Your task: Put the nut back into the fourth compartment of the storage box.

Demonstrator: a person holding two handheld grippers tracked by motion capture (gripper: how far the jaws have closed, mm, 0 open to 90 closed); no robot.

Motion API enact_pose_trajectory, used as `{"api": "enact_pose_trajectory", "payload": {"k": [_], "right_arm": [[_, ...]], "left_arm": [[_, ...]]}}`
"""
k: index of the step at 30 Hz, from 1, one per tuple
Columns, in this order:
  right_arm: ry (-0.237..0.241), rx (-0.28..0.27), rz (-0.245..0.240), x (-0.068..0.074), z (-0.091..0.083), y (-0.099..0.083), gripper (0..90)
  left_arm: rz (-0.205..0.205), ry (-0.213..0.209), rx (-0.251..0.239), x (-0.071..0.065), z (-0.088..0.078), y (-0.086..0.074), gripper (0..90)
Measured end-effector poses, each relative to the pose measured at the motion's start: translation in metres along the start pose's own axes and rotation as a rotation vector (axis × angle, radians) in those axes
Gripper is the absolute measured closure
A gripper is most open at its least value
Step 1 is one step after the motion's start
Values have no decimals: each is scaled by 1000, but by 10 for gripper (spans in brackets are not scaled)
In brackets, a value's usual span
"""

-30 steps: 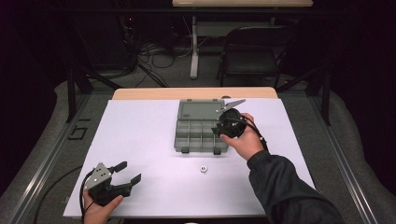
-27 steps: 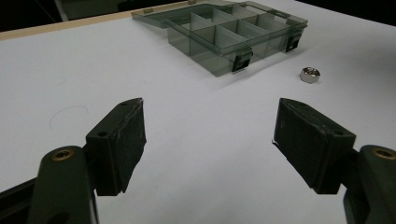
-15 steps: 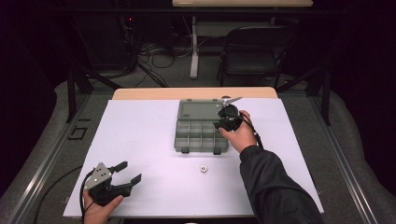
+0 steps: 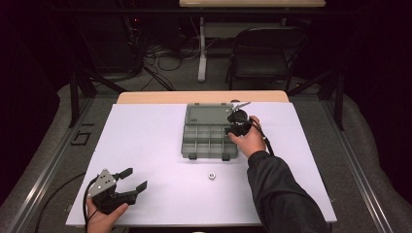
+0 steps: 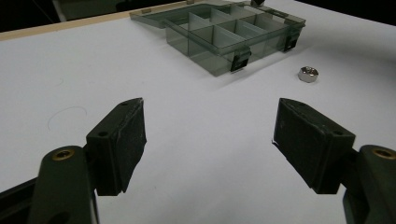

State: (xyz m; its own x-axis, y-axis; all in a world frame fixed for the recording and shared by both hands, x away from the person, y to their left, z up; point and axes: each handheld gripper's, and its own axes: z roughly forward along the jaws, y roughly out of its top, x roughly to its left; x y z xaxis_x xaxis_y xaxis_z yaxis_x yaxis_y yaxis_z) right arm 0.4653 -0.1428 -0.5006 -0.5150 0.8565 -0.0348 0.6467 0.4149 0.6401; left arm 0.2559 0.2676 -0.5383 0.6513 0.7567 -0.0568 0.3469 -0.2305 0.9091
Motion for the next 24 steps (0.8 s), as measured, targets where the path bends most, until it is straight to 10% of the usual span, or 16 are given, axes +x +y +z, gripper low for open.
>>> {"api": "enact_pose_trajectory", "payload": {"k": [24], "right_arm": [[17, -7, -17, 2, -12, -1, 571]], "left_arm": [[-2, 1, -2, 0, -1, 0, 252]]}}
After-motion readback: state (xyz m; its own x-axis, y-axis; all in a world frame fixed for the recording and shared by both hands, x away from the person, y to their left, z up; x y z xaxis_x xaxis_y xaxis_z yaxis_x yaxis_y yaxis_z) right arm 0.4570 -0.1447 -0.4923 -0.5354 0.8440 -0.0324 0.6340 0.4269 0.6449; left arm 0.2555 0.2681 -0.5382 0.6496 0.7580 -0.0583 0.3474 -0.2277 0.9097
